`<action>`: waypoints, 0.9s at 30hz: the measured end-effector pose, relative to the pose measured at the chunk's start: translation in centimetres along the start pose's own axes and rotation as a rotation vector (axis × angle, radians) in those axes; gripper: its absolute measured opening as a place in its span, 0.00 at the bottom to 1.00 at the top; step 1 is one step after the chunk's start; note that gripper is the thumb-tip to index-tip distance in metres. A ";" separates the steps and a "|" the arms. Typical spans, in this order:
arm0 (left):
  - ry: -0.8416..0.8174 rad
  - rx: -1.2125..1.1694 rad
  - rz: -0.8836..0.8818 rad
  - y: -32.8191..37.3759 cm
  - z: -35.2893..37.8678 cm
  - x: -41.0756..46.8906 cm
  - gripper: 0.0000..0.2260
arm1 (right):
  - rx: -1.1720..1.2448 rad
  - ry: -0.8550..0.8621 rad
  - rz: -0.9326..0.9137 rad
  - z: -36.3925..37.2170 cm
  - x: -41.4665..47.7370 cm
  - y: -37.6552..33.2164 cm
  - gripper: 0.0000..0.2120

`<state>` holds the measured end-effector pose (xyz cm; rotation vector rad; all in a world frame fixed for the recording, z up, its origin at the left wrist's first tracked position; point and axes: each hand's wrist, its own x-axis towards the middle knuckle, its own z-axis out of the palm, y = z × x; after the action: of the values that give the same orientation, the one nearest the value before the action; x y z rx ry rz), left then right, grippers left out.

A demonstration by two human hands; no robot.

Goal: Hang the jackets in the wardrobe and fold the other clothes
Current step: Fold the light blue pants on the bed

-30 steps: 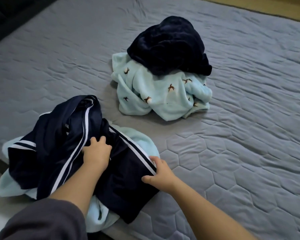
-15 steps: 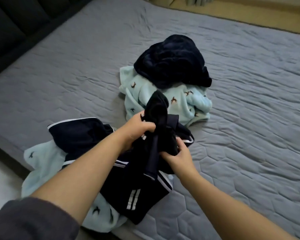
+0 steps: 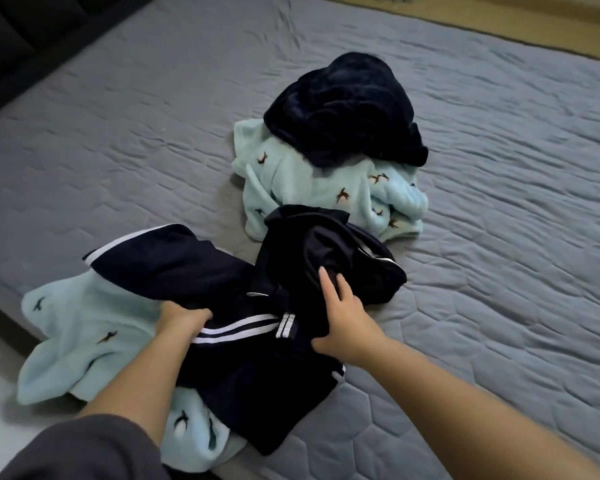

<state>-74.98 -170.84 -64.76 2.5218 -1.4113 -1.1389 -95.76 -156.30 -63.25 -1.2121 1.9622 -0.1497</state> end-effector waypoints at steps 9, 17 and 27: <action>-0.747 -0.444 0.172 6.4 -0.3 -3.2 0.12 | -0.160 0.328 0.006 0.8 2.1 -2.4 0.49; -0.551 1.159 0.451 -6.3 2.9 0.4 0.39 | -0.205 0.042 0.077 1.5 3.5 -2.8 0.36; -0.171 1.241 0.756 -2.4 -0.7 -3.6 0.16 | -0.091 -0.064 0.110 0.0 -0.6 -1.3 0.33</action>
<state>-73.93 -166.93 -63.06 1.7734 -3.4255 -0.3011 -94.73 -156.53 -62.29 -1.1484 1.9926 0.0342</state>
